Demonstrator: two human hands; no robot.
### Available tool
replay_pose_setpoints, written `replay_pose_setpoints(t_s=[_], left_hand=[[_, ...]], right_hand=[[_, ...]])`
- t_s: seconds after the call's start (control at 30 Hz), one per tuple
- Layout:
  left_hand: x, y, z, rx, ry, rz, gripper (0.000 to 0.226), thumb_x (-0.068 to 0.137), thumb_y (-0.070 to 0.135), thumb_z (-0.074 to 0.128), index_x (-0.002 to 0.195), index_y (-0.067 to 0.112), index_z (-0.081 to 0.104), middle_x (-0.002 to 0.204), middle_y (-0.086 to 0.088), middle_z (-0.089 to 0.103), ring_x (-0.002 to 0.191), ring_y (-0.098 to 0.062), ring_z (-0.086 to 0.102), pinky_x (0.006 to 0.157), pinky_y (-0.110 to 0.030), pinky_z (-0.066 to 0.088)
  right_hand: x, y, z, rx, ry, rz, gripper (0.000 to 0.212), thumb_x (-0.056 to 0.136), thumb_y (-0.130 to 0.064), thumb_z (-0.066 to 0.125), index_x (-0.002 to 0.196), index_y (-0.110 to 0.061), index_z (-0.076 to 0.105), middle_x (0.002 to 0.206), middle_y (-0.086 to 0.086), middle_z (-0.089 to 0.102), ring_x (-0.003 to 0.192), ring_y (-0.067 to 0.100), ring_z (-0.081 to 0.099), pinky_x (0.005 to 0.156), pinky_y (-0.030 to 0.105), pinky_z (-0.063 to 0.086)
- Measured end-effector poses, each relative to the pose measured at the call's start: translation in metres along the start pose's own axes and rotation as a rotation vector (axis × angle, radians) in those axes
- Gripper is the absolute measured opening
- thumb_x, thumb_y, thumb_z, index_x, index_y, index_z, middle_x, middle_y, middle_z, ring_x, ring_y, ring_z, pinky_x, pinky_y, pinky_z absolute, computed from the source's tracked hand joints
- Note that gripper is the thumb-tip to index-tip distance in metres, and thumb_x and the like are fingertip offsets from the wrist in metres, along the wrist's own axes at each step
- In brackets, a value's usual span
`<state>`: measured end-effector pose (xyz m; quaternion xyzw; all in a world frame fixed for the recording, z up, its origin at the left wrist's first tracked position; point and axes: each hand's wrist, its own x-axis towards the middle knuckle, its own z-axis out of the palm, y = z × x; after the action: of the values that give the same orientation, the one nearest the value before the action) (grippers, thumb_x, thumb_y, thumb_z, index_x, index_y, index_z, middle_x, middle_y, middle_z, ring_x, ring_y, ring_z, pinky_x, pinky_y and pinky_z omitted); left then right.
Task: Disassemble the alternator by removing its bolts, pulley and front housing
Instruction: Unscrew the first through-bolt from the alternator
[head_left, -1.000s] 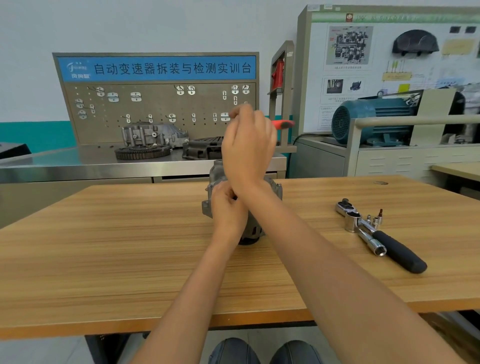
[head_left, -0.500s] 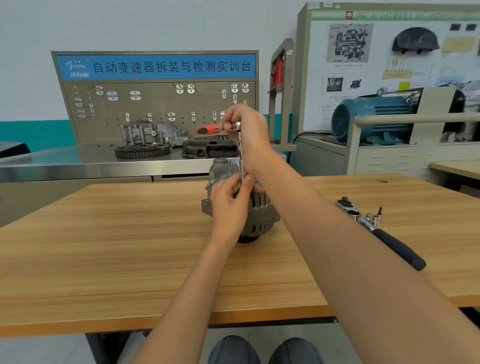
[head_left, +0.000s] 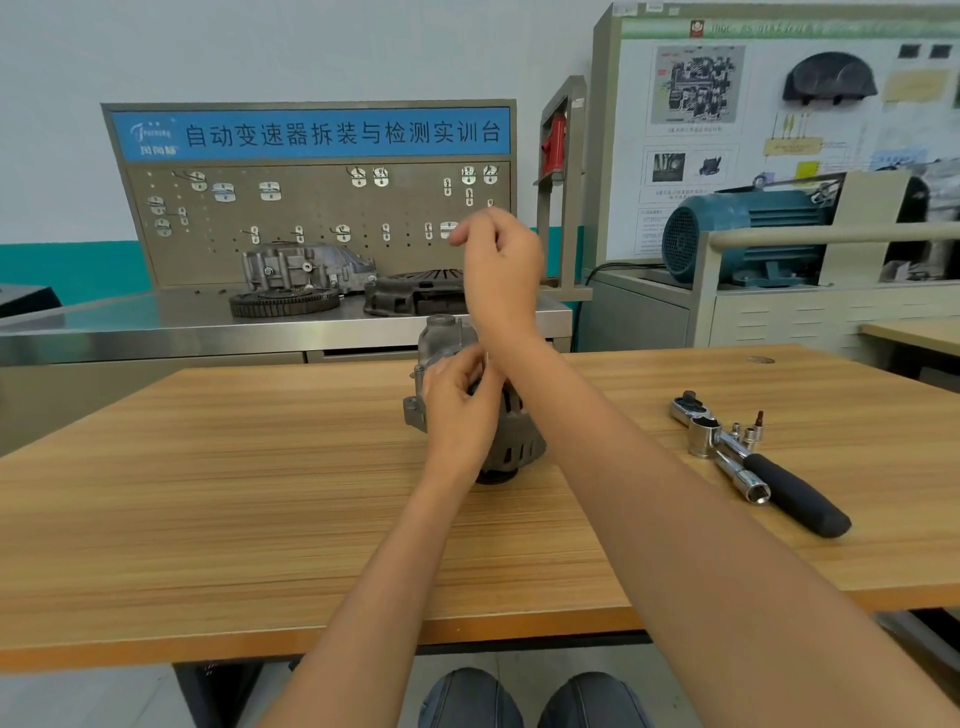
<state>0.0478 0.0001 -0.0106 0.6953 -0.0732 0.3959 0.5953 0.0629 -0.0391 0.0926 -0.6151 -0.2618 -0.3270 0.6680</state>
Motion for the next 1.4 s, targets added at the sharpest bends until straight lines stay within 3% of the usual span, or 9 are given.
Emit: replay_pose_setpoints(t_s=[0.1,0.2,0.3,0.47,0.63,0.73,0.87,1.13,1.4], left_hand=[[-0.002,0.002,-0.001,0.012,-0.040,-0.006,0.023,0.097,0.026,0.047,0.081,0.022,0.064,0.090,-0.010,0.067,0.108,-0.038,0.053,0.095,-0.060,0.039],[-0.002,0.005,-0.003,0.039,-0.046,0.033,0.035,0.097,0.026,0.046,0.068,0.032,0.063,0.073,0.007,0.065,0.094,-0.035,0.055,0.092,-0.056,0.040],[-0.001,0.001,-0.003,0.038,-0.017,0.064,0.031,0.096,0.013,0.050,0.067,0.004,0.058,0.065,-0.014,0.056,0.075,-0.041,0.048,0.074,-0.050,0.039],[-0.001,0.000,-0.001,0.051,0.040,-0.061,0.055,0.086,-0.002,0.054,0.043,0.030,0.039,0.046,0.013,0.038,0.064,-0.015,0.032,0.064,-0.034,0.026],[-0.002,0.006,-0.002,0.007,-0.025,0.023,0.024,0.091,0.026,0.052,0.069,0.022,0.062,0.073,-0.010,0.061,0.091,-0.044,0.051,0.075,-0.048,0.038],[-0.003,0.011,-0.002,0.042,-0.051,0.030,0.029,0.089,0.038,0.044,0.068,0.040,0.064,0.075,0.010,0.065,0.100,-0.037,0.055,0.091,-0.057,0.040],[-0.002,0.007,-0.004,0.060,-0.042,0.053,0.039,0.097,0.029,0.045,0.065,0.041,0.063,0.070,0.017,0.061,0.090,-0.033,0.055,0.084,-0.051,0.042],[0.000,-0.003,-0.002,0.032,0.045,-0.048,0.038,0.087,-0.001,0.055,0.058,0.015,0.037,0.060,-0.009,0.039,0.069,-0.022,0.034,0.066,-0.038,0.027],[-0.003,0.006,-0.003,0.004,-0.062,0.018,0.020,0.087,0.040,0.049,0.075,0.032,0.063,0.088,-0.020,0.063,0.103,-0.044,0.052,0.092,-0.060,0.038]], right_hand=[[0.007,-0.007,-0.004,0.272,-0.127,0.243,0.034,0.083,0.002,0.044,0.056,-0.014,0.055,0.048,-0.010,0.049,0.052,-0.001,0.049,0.066,0.017,0.040],[0.012,-0.010,-0.005,0.403,-0.183,0.356,0.034,0.083,0.005,0.039,0.058,-0.012,0.055,0.042,-0.007,0.051,0.045,0.000,0.052,0.079,0.022,0.040],[0.002,-0.004,-0.001,0.226,-0.110,0.171,0.034,0.089,0.001,0.038,0.064,-0.013,0.055,0.058,-0.002,0.051,0.058,0.007,0.052,0.057,0.009,0.040],[-0.013,0.007,0.009,-0.347,0.204,-0.302,0.021,0.089,-0.007,0.044,0.075,-0.003,0.060,0.069,0.003,0.055,0.069,0.018,0.047,0.080,0.030,0.034],[0.001,-0.003,-0.001,0.073,-0.003,0.013,0.032,0.086,0.001,0.039,0.056,-0.004,0.050,0.055,0.002,0.043,0.055,0.007,0.041,0.058,0.023,0.038],[0.008,-0.007,-0.008,0.275,-0.094,0.198,0.035,0.080,0.006,0.040,0.050,-0.010,0.045,0.058,0.003,0.046,0.055,0.005,0.043,0.044,0.003,0.035],[0.010,-0.009,-0.007,0.369,-0.109,0.271,0.033,0.081,0.006,0.041,0.053,-0.010,0.047,0.055,0.002,0.047,0.047,-0.001,0.046,0.045,0.003,0.037],[-0.008,0.003,0.012,-0.259,0.169,-0.275,0.032,0.087,-0.003,0.044,0.056,-0.012,0.039,0.054,-0.001,0.038,0.059,0.016,0.036,0.064,0.030,0.031],[0.012,-0.007,0.000,0.277,-0.135,0.272,0.035,0.079,0.006,0.038,0.049,-0.011,0.042,0.047,-0.002,0.041,0.056,0.013,0.043,0.055,0.013,0.034]])
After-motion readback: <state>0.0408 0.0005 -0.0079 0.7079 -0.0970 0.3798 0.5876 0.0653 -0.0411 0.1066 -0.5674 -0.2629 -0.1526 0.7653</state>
